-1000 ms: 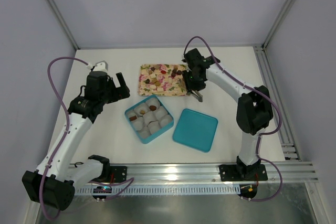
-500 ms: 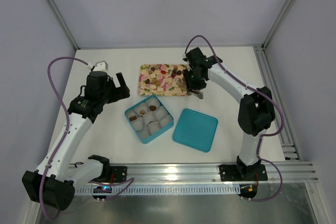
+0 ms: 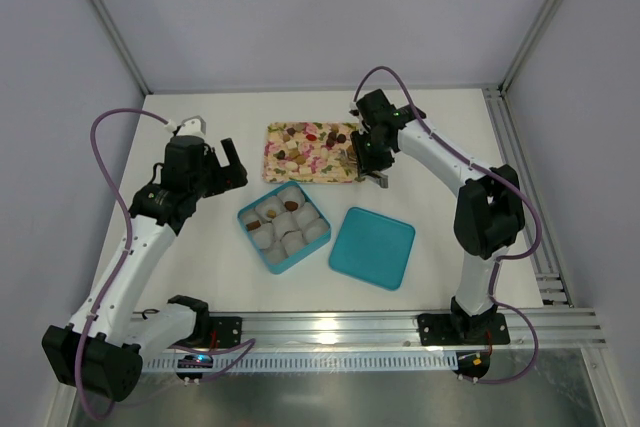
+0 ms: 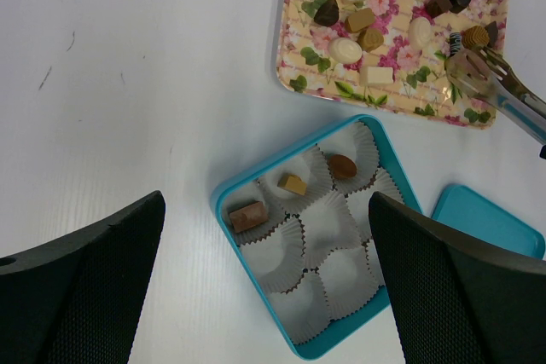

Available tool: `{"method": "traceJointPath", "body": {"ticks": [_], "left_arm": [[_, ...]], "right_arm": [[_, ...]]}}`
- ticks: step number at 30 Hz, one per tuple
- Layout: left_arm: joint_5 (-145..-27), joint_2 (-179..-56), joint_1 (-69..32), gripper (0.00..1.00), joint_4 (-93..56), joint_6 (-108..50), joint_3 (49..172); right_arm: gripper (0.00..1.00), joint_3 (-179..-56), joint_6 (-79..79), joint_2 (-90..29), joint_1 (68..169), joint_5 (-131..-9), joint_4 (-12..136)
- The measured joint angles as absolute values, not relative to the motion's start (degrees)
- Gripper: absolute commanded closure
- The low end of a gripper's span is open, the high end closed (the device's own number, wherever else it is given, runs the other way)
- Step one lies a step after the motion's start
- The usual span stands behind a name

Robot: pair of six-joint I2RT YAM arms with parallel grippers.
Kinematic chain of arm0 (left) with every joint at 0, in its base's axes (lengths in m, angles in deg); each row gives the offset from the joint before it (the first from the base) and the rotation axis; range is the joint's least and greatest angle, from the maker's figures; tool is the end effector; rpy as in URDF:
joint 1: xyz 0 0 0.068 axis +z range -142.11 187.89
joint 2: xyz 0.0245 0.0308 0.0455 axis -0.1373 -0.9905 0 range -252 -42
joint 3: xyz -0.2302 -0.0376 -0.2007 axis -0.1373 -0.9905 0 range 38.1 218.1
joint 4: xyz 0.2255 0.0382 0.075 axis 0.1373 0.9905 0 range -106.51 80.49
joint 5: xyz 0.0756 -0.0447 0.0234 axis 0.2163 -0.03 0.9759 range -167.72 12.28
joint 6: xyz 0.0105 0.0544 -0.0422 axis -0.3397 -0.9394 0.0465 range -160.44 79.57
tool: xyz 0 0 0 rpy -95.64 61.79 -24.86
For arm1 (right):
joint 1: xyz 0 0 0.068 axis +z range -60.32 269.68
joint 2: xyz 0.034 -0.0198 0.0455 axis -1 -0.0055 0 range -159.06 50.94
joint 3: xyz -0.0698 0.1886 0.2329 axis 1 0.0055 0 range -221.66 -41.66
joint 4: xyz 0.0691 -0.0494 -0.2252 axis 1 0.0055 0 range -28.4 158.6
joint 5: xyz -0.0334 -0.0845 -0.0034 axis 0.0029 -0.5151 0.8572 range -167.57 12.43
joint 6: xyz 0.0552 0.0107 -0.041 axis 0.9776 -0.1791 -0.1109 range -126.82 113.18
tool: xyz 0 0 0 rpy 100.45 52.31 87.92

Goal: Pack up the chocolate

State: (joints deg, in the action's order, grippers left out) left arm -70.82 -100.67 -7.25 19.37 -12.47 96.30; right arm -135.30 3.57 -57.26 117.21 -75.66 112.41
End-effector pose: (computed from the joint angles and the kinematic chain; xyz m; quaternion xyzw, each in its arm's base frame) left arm 0.1872 -0.0437 0.3506 -0.1264 0.8822 -0.1155 0.4386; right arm 0.3527 0.1860 0.2818 -0.1491 0.9654 0.0847 0.1964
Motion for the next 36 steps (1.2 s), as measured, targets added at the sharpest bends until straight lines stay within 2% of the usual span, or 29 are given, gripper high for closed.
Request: {"method": "traceJointPath", "body": {"ticks": [36], "left_arm": [[-70.8, -100.7, -7.2, 0.0, 19.4, -12.5, 96.3]], "right_arm": [[0.64, -135.2, 3.7, -51.2, 117.6, -73.8, 112.6]]}}
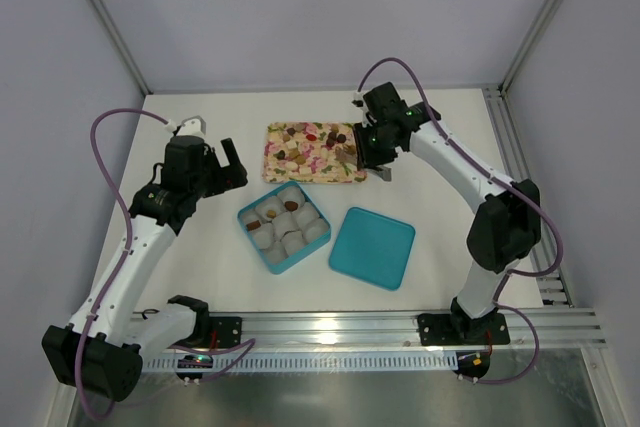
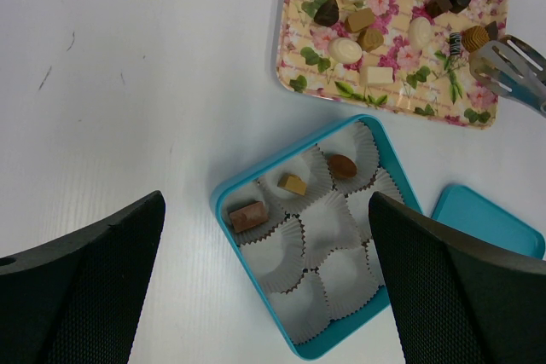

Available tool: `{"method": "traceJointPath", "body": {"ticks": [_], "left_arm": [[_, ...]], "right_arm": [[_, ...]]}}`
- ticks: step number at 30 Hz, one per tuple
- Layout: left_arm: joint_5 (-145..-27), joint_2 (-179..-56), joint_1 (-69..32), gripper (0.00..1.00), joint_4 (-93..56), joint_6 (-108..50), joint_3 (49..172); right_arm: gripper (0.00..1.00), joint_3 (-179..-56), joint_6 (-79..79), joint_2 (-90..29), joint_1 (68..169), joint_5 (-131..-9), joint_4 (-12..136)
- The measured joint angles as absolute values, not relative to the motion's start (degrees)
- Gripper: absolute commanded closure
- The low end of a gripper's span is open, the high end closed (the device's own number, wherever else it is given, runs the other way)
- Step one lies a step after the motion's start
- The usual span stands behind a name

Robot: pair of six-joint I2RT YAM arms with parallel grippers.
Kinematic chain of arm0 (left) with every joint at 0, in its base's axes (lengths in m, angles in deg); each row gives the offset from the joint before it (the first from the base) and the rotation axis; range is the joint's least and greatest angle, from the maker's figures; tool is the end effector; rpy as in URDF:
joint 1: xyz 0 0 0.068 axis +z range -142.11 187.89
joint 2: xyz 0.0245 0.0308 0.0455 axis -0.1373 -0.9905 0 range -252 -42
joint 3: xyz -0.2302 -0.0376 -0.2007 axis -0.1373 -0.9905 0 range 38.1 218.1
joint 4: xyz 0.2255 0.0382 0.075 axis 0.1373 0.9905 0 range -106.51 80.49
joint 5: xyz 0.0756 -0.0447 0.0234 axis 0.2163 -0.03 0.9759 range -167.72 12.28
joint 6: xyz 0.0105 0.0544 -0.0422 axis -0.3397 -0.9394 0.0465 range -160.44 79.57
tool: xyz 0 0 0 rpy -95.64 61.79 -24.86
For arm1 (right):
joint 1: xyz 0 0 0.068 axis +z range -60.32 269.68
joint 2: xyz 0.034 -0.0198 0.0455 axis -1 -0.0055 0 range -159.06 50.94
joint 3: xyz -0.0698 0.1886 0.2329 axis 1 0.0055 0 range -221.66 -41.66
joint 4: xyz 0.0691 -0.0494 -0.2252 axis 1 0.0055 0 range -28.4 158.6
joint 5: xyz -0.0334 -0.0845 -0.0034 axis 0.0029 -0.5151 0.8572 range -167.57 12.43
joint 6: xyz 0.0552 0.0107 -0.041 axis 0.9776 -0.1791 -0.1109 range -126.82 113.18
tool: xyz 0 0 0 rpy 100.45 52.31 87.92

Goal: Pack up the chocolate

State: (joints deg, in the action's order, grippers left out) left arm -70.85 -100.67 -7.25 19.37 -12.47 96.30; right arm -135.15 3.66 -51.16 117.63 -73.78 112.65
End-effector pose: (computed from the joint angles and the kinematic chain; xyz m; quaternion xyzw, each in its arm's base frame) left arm 0.1872 -0.0437 0.3506 -0.1263 0.8822 -0.1157 0.4386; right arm 0.3321 0.1805 0.3201 -0.1550 0.9521 0.1162 0.2365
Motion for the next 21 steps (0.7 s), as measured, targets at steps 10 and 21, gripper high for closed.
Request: {"method": "traceJointPath", "body": {"ticks": [10, 21], "left_arm": [[-70.8, -100.7, -7.2, 0.0, 19.4, -12.5, 96.3], [-70.9, -100.7, -7.2, 0.0, 19.3, -12.5, 96.3]], "right_arm": [[0.64, -134.3, 4.1, -46.3, 123.0, -72.9, 113.2], [0.64, -131.1, 5.8, -40.5, 133.4, -73.4, 114.4]]}}
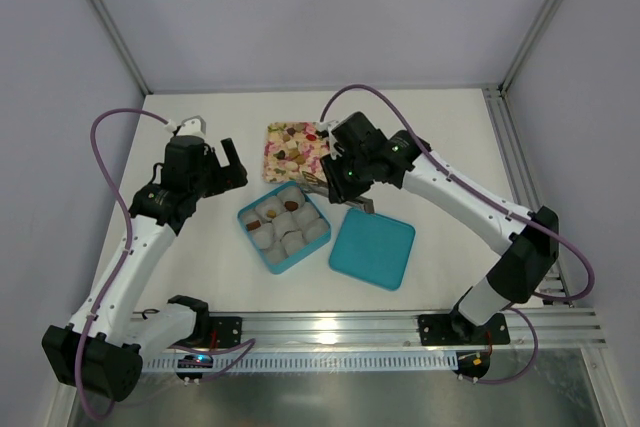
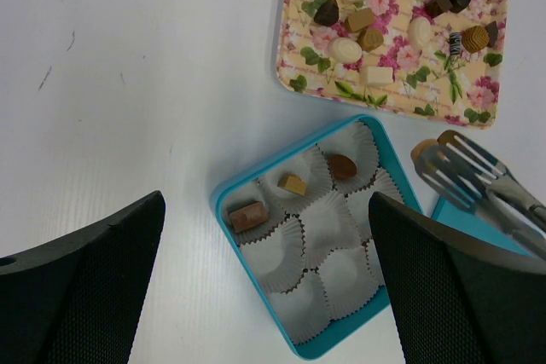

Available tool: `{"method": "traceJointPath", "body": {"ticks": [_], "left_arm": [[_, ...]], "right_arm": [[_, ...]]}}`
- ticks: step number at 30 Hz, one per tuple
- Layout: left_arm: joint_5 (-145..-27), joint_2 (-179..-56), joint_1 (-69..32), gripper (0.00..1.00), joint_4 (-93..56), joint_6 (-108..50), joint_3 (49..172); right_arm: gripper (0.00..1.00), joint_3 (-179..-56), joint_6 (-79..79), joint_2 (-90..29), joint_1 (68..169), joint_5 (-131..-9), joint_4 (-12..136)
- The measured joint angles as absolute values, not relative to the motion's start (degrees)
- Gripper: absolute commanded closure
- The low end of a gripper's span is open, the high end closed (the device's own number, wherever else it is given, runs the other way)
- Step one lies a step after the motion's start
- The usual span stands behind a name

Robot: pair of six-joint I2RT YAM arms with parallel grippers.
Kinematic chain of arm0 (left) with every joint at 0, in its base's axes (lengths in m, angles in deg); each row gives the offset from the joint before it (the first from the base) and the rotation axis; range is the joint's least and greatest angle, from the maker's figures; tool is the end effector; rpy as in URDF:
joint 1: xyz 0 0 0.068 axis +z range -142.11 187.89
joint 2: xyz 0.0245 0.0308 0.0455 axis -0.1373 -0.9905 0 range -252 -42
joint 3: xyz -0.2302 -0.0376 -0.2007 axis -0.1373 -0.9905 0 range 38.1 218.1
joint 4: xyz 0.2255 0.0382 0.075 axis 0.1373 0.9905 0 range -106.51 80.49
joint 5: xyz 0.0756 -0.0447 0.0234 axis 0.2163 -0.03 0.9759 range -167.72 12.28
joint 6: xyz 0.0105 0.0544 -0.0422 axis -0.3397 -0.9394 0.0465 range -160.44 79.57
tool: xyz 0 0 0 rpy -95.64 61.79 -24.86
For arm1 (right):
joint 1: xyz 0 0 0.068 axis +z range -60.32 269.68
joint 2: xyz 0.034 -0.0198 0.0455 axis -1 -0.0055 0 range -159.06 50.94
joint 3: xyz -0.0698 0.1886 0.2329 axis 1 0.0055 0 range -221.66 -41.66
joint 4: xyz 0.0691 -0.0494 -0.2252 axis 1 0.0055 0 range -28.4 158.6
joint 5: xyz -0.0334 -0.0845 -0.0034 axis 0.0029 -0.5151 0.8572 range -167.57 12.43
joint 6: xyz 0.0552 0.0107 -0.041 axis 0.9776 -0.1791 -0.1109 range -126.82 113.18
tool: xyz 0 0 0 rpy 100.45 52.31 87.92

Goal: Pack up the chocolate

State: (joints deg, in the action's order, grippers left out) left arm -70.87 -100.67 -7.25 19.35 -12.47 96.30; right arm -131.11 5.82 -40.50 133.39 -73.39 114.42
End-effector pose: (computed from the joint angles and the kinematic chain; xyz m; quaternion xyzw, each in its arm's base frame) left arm 0.1872 -0.0438 0.3507 -0.1262 0.8822 -0.1159 0.4387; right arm 0.2338 0.2292 0.3589 -0.2657 0.9148 0.1733 0.2499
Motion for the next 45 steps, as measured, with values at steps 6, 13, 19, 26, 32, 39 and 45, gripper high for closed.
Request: {"method": "traceJointPath", "body": {"ticks": [6, 13, 19, 26, 32, 39, 45], "left_arm": [[-70.9, -100.7, -7.2, 0.0, 19.4, -12.5, 96.3], [-70.9, -100.7, -7.2, 0.0, 19.4, -12.5, 96.3], [-70.9, -100.7, -7.2, 0.0, 19.3, -12.4, 96.3], [-70.8, -100.7, -7.2, 0.0, 19.4, -12.5, 96.3], [-70.9, -100.7, -7.2, 0.0, 19.4, -12.5, 96.3], [-70.8, -100.7, -7.2, 0.0, 19.4, -12.5, 96.3], [-70.9, -100.7, -7.2, 0.0, 19.4, -12.5, 96.3]], "right_arm": [[0.64, -127.4, 7.4, -39.1, 137.5, -73.4, 114.4], [0.64, -124.0, 8.6, -38.8, 138.7, -73.4, 114.4], [0.64, -123.4, 8.6, -38.8, 139.2, -73.4, 114.2], [0.63, -123.4, 8.6, -39.2, 139.6, -73.4, 113.9], [0.63, -123.4, 8.6, -39.8, 139.9, -73.6, 113.9], [0.62, -123.4, 8.6, -39.8, 140.0, -73.8, 113.9], [0.59, -123.4, 8.6, -39.9, 140.2, -74.2, 113.9]]}}
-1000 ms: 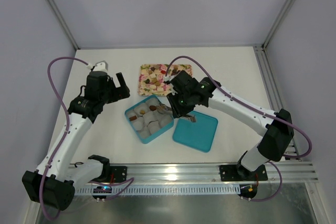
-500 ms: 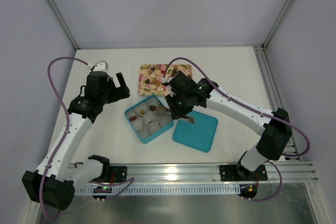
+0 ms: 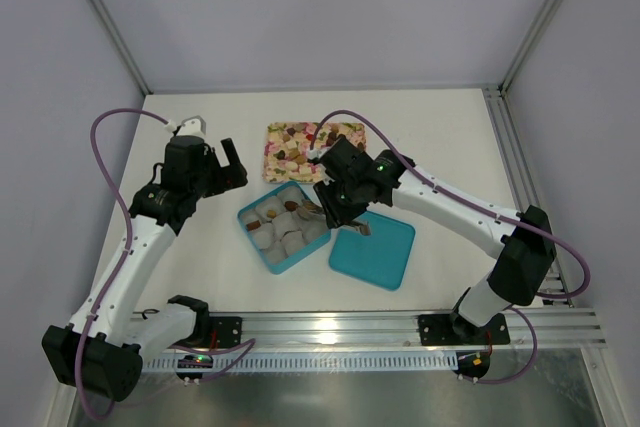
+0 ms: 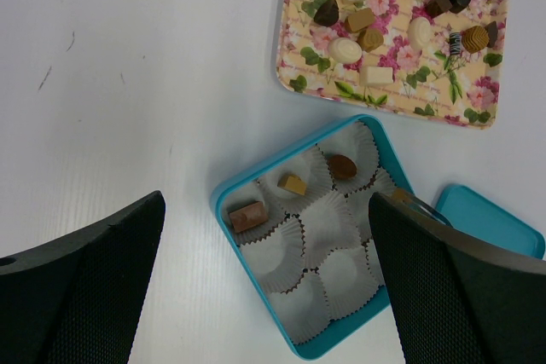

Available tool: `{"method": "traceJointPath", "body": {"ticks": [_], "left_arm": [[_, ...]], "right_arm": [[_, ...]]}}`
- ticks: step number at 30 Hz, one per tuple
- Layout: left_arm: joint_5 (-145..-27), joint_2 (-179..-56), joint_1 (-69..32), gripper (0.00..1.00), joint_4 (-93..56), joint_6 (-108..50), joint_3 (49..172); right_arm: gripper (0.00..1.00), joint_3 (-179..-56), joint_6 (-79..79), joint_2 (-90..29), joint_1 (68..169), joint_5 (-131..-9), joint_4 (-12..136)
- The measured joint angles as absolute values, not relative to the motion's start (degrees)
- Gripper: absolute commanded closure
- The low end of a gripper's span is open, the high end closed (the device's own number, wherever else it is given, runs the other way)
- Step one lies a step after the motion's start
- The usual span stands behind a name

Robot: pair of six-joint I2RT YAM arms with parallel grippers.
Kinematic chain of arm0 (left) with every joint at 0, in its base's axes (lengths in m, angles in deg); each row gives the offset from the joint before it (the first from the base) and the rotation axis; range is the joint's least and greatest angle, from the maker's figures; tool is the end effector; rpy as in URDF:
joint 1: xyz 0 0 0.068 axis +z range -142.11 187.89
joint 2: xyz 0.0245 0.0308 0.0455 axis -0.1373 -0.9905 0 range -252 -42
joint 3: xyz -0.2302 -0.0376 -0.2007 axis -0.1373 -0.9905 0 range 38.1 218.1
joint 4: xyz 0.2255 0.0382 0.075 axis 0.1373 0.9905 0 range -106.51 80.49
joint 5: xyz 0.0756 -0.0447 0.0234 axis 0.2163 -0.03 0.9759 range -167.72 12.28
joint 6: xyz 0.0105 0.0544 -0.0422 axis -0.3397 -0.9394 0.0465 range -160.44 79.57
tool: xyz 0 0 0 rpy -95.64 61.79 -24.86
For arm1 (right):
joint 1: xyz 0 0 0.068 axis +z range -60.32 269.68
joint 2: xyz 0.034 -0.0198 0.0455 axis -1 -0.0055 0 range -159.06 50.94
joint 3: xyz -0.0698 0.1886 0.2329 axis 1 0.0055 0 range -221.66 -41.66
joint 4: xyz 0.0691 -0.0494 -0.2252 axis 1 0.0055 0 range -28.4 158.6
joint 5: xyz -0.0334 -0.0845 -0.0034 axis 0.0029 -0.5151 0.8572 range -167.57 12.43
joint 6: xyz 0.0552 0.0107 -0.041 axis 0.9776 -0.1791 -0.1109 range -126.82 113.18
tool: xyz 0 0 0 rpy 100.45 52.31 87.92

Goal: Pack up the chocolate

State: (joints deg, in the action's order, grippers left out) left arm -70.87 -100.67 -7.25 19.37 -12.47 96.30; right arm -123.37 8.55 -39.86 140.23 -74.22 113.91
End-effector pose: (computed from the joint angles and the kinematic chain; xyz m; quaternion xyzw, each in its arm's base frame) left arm 0.1872 -0.0438 0.3506 -0.1262 0.8822 -0.1159 0.4385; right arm 0.1982 0.2462 0.3228 -0.2996 0.9211 0.1581 0.1918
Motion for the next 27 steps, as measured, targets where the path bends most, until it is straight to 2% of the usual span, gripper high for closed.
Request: {"method": "traceJointPath", "body": {"ticks": [17, 23, 27], "left_arm": [[-70.8, -100.7, -7.2, 0.0, 19.4, -12.5, 96.3], [-70.9, -100.6, -7.2, 0.0, 19.4, -12.5, 96.3], [-70.9, -100.5, -7.2, 0.0, 19.4, -12.5, 96.3]], "right_arm": [[0.58, -123.9, 8.3, -39.9, 140.5, -74.9, 114.2], [0.57, -131.6, 7.0, -41.2, 138.8, -75.8, 116.5], [0.57, -136.6, 5.6, -41.8, 133.1, -75.9, 116.7]]}}
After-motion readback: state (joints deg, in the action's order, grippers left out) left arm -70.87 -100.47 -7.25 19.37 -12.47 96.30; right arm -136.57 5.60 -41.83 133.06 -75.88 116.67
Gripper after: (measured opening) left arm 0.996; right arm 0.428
